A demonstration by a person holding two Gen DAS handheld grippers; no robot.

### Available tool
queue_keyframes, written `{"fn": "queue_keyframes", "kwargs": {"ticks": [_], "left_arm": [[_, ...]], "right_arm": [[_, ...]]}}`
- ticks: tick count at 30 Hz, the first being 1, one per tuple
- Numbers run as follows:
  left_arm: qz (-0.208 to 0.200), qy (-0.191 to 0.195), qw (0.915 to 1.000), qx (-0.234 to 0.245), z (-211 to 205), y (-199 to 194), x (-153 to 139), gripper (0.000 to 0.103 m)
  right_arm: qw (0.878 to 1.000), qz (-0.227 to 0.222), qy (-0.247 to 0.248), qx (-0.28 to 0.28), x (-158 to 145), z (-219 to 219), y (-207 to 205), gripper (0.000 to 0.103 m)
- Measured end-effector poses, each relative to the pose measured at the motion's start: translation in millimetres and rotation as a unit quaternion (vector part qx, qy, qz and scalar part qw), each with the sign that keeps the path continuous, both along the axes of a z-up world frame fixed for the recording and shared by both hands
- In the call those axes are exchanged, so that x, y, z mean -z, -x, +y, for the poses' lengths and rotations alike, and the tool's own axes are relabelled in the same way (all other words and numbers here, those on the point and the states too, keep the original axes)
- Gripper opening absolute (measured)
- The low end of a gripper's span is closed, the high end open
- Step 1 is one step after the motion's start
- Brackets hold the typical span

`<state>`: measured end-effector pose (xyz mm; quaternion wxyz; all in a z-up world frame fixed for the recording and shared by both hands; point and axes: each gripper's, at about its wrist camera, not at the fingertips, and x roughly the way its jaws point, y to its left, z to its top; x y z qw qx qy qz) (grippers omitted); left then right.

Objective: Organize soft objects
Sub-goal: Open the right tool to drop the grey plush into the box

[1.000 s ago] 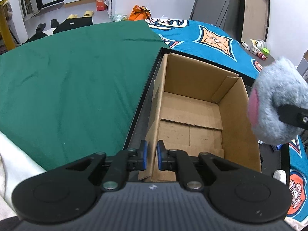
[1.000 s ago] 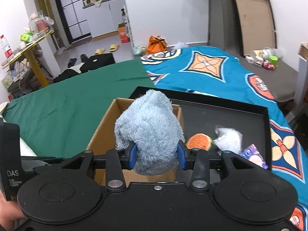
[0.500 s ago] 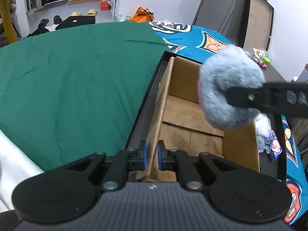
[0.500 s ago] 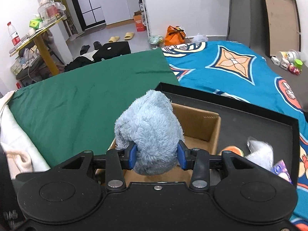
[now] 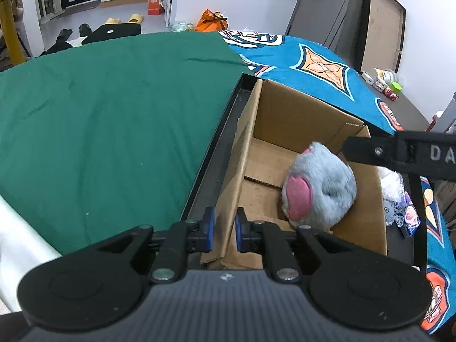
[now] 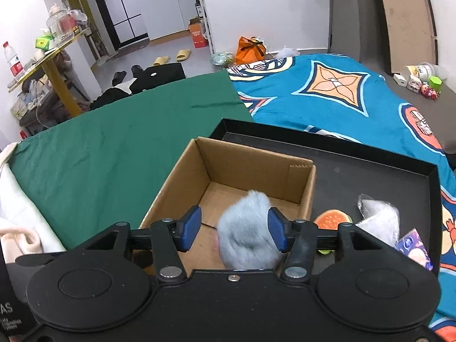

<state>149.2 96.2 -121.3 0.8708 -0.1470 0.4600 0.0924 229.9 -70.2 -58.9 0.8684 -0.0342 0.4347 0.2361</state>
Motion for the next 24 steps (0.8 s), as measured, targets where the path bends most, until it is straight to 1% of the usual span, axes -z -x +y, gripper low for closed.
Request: {"fn": "queue_keyframes", "kwargs": {"ticks": [3, 4, 6, 8, 11, 13, 14, 16, 17, 19, 20, 22, 23, 24], "left_arm": [[0.001, -0.001, 1.0000, -0.003, 0.7, 0.2, -1.0, 0.014], [0.000, 0.002, 1.0000, -0.003, 1.5, 0.8, -1.5, 0.015], [-0.003, 0.003, 1.0000, -0.004, 3.0, 2.8, -2.5, 0.017], [-0.006, -0.003, 1.0000, -0.005, 3.2, 3.0, -4.2, 0.021], [-0.015, 0.001, 0.9999, -0.002, 3.2, 4.4, -6.9, 0.032], [-0.016, -0.010, 0.9998, 0.001, 0.3, 4.7, -7.2, 0.043], [-0.017, -0.014, 0.9998, 0.000, -0.3, 5.6, -8.1, 0.045], [-0.025, -0.025, 0.9993, -0.004, -1.3, 6.7, -11.1, 0.054], [-0.029, -0.030, 0.9991, -0.007, -0.8, 7.7, -12.3, 0.056], [-0.034, -0.022, 0.9991, -0.009, 1.3, 7.2, -13.4, 0.067], [-0.036, -0.016, 0.9992, -0.009, 2.9, 6.6, -14.0, 0.068], [-0.035, -0.022, 0.9991, -0.012, 3.0, 6.2, -14.8, 0.071], [-0.033, -0.027, 0.9990, -0.014, 2.7, 6.1, -15.4, 0.072], [-0.032, -0.025, 0.9991, -0.014, 2.8, 6.0, -15.9, 0.074]], "right_arm": [[1.000, 0.000, -0.004, 0.014, -2.1, -7.7, 0.7, 0.053], [1.000, -0.002, -0.005, 0.020, -3.6, -11.9, 2.8, 0.054], [0.999, -0.009, -0.002, 0.030, -3.4, -18.2, 3.5, 0.062], [0.999, -0.013, 0.005, 0.041, -2.2, -27.3, 5.0, 0.062], [0.998, -0.007, 0.003, 0.062, 1.0, -44.1, 5.5, 0.062], [0.997, -0.010, 0.006, 0.074, 2.6, -54.6, 6.3, 0.062], [0.997, -0.012, 0.010, 0.079, 3.4, -58.5, 6.8, 0.062], [0.996, -0.013, 0.010, 0.088, 5.9, -70.0, 5.5, 0.062], [0.996, -0.012, 0.010, 0.091, 7.3, -76.1, 5.1, 0.062], [0.995, -0.004, 0.012, 0.101, 10.6, -87.9, 2.1, 0.062], [0.995, 0.001, 0.017, 0.102, 11.7, -91.9, 1.1, 0.062], [0.996, 0.006, 0.025, 0.091, 11.0, -100.1, -1.6, 0.066], [0.996, 0.007, 0.030, 0.087, 10.2, -102.9, -2.7, 0.070], [0.996, 0.010, 0.034, 0.083, 9.9, -106.8, -4.8, 0.070]]}}
